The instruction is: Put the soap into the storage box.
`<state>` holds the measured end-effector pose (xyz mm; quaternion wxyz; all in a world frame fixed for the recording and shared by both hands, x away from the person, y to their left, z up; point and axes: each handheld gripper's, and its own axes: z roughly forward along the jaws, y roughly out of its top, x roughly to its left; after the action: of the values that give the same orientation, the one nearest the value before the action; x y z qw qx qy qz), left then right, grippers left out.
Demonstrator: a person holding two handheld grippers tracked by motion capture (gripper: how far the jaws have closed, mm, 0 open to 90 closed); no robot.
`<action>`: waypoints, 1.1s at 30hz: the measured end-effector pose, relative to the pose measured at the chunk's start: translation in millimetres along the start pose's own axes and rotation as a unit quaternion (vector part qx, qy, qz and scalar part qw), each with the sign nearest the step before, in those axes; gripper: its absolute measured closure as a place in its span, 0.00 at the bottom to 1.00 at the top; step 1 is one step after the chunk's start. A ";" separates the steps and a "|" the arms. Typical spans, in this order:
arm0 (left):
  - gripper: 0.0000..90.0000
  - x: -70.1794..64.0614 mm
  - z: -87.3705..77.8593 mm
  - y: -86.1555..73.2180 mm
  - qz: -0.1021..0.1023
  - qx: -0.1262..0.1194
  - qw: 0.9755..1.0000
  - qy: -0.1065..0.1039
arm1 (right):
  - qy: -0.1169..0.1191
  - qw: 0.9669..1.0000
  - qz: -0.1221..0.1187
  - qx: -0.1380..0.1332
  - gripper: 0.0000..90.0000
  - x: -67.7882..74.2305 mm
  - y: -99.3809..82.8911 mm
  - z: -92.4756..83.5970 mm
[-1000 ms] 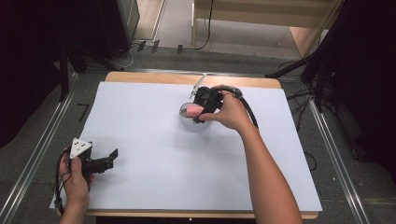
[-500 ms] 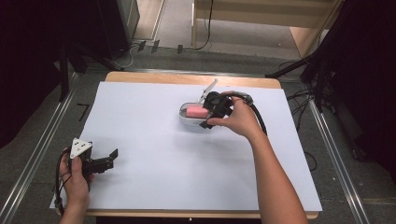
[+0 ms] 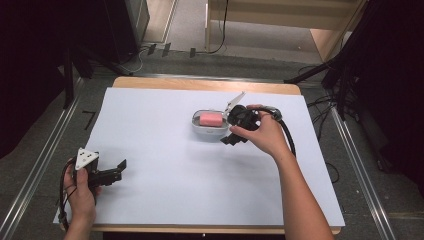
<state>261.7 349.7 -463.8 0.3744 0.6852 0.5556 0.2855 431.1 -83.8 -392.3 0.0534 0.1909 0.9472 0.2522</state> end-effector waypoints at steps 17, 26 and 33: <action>0.00 -0.3 0.3 -0.1 0.000 -0.002 1.000 0.000 | 0.002 1.000 0.021 -0.002 0.25 12.4 -37.2 -0.5; 0.00 -0.2 0.2 -0.1 0.001 -0.001 1.000 0.000 | 0.002 0.999 0.038 -0.013 0.25 19.0 -61.4 0.7; 0.00 -0.4 0.3 -0.1 0.001 -0.001 1.000 0.000 | -0.004 0.999 0.051 -0.017 0.25 21.7 -78.5 0.3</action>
<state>261.8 349.2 -464.0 0.3751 0.6855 0.5544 0.2864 384.9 -138.0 -431.8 0.0475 0.2392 0.9314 0.2702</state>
